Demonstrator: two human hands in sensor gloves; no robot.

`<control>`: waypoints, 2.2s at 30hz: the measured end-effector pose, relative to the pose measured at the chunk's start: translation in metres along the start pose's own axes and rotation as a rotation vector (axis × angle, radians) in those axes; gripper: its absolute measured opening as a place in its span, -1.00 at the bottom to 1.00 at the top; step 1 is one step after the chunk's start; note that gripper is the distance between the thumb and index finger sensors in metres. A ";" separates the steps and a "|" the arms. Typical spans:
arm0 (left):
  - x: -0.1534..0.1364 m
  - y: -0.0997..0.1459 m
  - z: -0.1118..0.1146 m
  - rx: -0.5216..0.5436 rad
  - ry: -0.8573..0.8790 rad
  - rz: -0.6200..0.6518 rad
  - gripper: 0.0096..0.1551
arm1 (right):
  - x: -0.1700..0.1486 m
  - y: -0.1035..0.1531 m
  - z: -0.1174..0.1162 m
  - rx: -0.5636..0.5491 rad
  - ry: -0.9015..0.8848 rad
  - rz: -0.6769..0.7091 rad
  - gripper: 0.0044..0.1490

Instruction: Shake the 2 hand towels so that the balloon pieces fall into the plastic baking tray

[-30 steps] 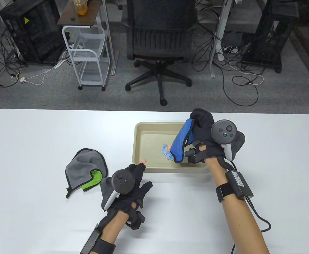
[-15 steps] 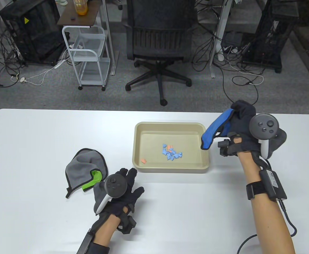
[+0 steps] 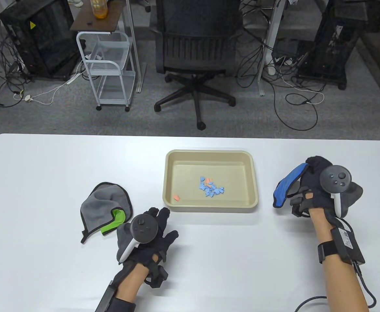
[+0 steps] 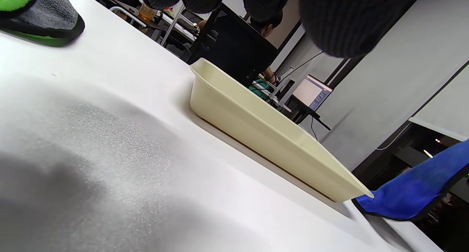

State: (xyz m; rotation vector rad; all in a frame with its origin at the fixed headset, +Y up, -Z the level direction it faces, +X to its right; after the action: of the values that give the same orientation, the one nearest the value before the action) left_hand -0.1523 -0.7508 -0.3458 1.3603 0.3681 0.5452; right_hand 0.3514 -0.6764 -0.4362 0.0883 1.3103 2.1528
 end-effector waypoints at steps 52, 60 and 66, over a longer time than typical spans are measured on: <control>0.038 0.005 0.033 -0.116 -0.001 0.179 0.04 | 0.112 0.214 -0.085 0.700 -0.073 0.523 0.05; 0.041 0.005 0.029 -0.096 0.028 0.192 0.04 | 0.117 0.215 -0.080 0.682 -0.099 0.545 0.05; 0.043 0.005 0.032 -0.110 0.022 0.197 0.03 | 0.116 0.216 -0.079 0.678 -0.089 0.551 0.05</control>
State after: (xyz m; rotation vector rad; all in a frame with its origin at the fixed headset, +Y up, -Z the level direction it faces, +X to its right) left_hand -0.0998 -0.7522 -0.3324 1.2922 0.2199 0.7333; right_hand 0.1289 -0.7467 -0.3268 0.8950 2.0851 1.9665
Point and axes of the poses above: the tracker on the back of each hand, its own x axis roughly to the thumb side, its own y axis roughly from the fingertips to the wrist, z = x × y, the point moved 4 cm from there along -y, roughly from the wrist to the fingertips, and after that the axes turned 1 degree about -x, right-handed, at the moved point
